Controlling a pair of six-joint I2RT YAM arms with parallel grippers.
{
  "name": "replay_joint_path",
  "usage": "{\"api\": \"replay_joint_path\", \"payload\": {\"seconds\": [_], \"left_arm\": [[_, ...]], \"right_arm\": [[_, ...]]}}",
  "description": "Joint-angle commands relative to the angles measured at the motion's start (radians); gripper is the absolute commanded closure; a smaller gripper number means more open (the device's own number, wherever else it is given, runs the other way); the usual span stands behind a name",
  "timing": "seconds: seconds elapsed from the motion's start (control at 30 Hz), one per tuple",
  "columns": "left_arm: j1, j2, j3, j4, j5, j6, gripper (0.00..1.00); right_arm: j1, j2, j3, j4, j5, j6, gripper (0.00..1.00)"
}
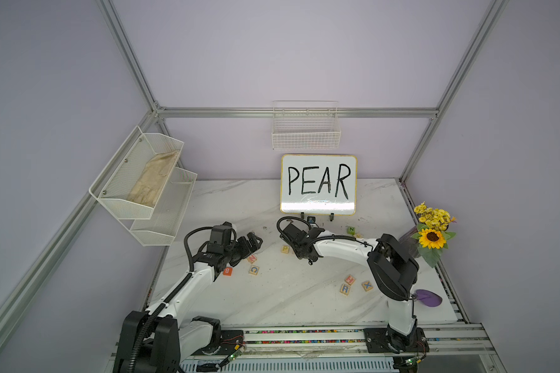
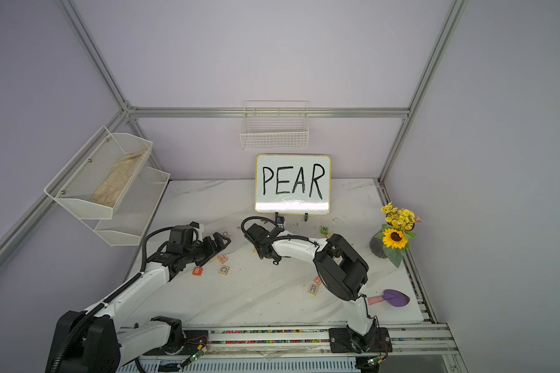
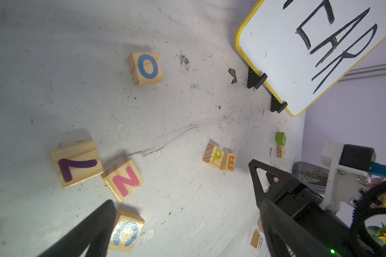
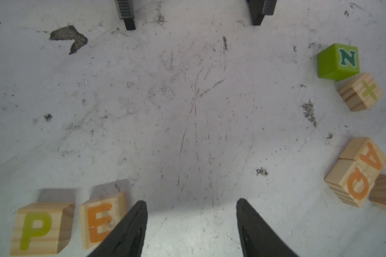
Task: Spell the uppercase word “pear” with letter blocks
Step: Place the letter block at the center of the board, then adjust the letter block at the center of the board.
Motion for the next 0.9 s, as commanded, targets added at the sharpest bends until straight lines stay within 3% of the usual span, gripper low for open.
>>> {"api": "replay_joint_path", "payload": {"seconds": [0.0, 0.87], "left_arm": [[0.012, 0.01, 0.076, 0.022, 0.016, 0.009, 0.0], [0.011, 0.004, 0.07, 0.024, 0.019, 0.006, 0.0]], "right_arm": [[0.0, 0.031, 0.004, 0.004, -0.027, -0.015, 0.33], [-0.001, 0.04, -0.044, 0.046, -0.073, 0.018, 0.33]]}}
